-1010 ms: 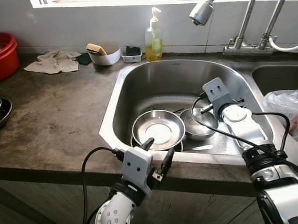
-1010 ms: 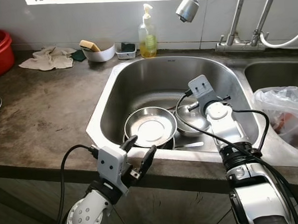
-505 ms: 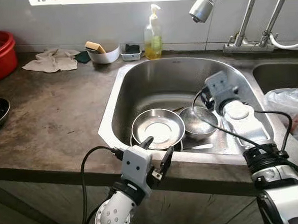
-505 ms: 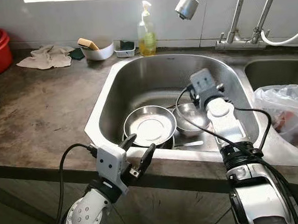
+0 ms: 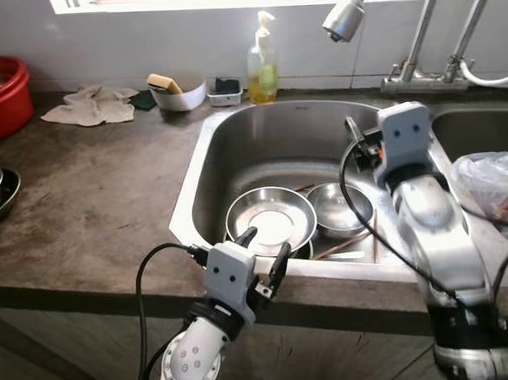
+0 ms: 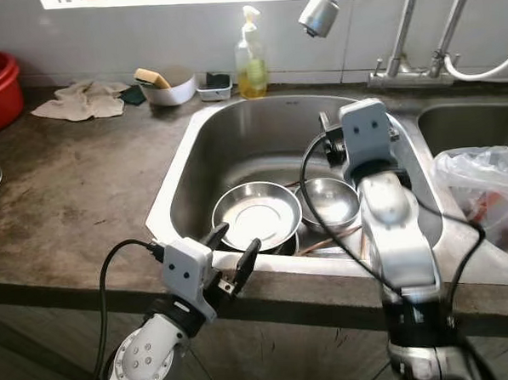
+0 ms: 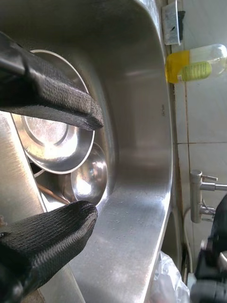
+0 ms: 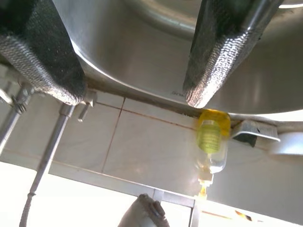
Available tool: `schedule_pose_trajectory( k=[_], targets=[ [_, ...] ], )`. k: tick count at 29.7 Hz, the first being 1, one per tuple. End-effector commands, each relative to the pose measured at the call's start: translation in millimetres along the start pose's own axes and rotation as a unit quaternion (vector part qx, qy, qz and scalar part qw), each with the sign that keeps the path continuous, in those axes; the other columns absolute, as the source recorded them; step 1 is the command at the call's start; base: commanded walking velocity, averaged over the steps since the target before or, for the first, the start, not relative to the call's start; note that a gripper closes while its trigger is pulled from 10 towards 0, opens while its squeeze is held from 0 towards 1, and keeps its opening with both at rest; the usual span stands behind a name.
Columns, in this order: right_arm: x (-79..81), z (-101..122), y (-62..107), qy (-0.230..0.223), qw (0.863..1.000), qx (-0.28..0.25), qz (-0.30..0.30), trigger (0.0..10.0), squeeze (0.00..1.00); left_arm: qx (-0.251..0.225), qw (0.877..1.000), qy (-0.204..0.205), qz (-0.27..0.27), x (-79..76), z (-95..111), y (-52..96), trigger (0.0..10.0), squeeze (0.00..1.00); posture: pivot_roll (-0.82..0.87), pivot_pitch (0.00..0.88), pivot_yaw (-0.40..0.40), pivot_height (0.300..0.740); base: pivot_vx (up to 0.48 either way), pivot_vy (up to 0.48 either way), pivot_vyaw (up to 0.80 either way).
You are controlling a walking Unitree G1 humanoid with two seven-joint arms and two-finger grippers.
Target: Kitchen organization
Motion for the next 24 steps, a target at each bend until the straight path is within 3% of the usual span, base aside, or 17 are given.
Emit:
schedule_pose_trajectory(
  k=[1,2,10,12,15,24],
  targets=[
    [-0.7,6.5,8.8,-0.009,1.0,-0.013,-0.007,10.0,0.0,0.01,1.0,0.001,0.003,2.2,-4.7,0.3,10.0,0.0,0.18,0.076,-0.004,0.74,0.0,0.0,0.0],
    [2.5,1.3,23.1,-0.02,1.0,-0.007,-0.01,10.0,0.0,0.007,1.0,0.001,0.005,3.7,-4.0,-1.1,10.0,0.0,0.18,0.068,-0.006,0.74,0.0,0.0,0.0],
    [13.9,-6.6,50.3,-0.038,0.999,0.019,-0.012,10.0,0.0,-0.003,1.0,-0.004,0.013,9.2,-0.1,-3.2,10.0,0.0,0.17,0.053,-0.005,0.74,0.0,0.0,0.0],
    [18.5,-12.5,56.6,-0.038,0.999,0.035,-0.012,10.0,0.0,-0.004,1.0,-0.006,0.015,10.3,0.3,-3.7,10.0,0.0,0.18,0.043,-0.01,0.74,0.0,0.0,0.8],
    [19.6,-13.4,58.4,-0.038,0.998,0.038,-0.012,10.0,0.0,-0.004,1.0,-0.007,0.015,10.6,0.3,-3.9,10.0,0.0,0.18,0.043,-0.01,0.74,0.0,0.0,0.8],
    [25.6,-13.6,56.1,-0.056,0.997,0.041,-0.016,10.0,0.0,0.0,1.0,-0.005,0.011,9.7,-1.6,-1.4,10.0,0.0,0.18,0.027,-0.004,0.74,0.0,0.469,0.8]
  ],
)
Point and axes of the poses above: a point about 5 cm out from each wrist's last joint towards the gripper, its own y axis pointing back from the gripper into the wrist, its own z axis along the axis of the wrist's last joint, x = y × z, the point moved 1 cm from there along -y, pointing out of the wrist towards the gripper, and after that the axes turned 8 degrees about y, right-handed, at the moved point
